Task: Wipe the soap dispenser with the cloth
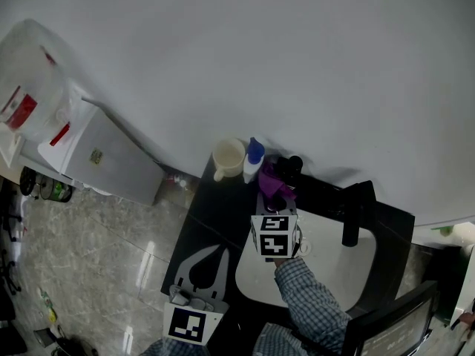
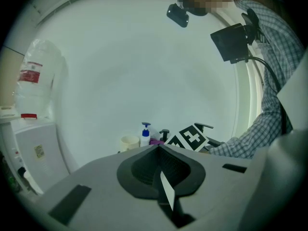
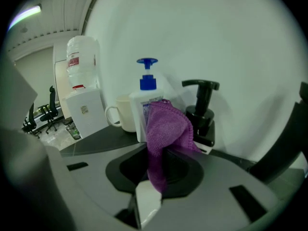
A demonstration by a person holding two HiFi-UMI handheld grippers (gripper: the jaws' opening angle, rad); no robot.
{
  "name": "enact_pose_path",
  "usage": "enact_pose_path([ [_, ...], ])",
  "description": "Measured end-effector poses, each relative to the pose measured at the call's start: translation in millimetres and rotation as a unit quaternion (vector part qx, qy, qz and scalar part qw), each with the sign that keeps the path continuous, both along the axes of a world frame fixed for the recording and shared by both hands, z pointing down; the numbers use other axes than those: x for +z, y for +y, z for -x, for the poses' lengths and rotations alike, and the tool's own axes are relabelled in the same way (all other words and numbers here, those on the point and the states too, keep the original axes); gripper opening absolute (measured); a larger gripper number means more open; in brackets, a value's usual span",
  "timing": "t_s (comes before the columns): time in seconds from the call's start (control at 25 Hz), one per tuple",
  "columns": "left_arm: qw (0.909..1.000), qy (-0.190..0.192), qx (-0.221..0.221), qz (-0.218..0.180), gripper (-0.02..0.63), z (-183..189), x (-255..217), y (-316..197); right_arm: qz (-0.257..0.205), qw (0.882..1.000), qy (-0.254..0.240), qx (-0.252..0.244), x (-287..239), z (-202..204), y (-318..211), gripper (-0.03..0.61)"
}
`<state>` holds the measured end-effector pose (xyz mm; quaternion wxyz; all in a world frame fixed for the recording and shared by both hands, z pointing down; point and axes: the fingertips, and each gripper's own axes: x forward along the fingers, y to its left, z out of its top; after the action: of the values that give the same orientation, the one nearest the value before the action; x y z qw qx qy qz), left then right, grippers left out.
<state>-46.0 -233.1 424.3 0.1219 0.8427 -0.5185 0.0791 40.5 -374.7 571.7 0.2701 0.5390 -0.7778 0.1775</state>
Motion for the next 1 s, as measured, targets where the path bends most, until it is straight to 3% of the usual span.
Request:
enact_pose_path([
  [0.52,0.9997,0.001,0.024,-0.008,0.002,-16,-4,-2,0.009,0.997,0.002,0.074,6,-64,14,0.075],
  [1.0,0.999,0.006,0.039,-0.022,0.002,-23,-16,0,-0.046,0.99,-0.004,0.135,-38,-114,-9,0.075],
])
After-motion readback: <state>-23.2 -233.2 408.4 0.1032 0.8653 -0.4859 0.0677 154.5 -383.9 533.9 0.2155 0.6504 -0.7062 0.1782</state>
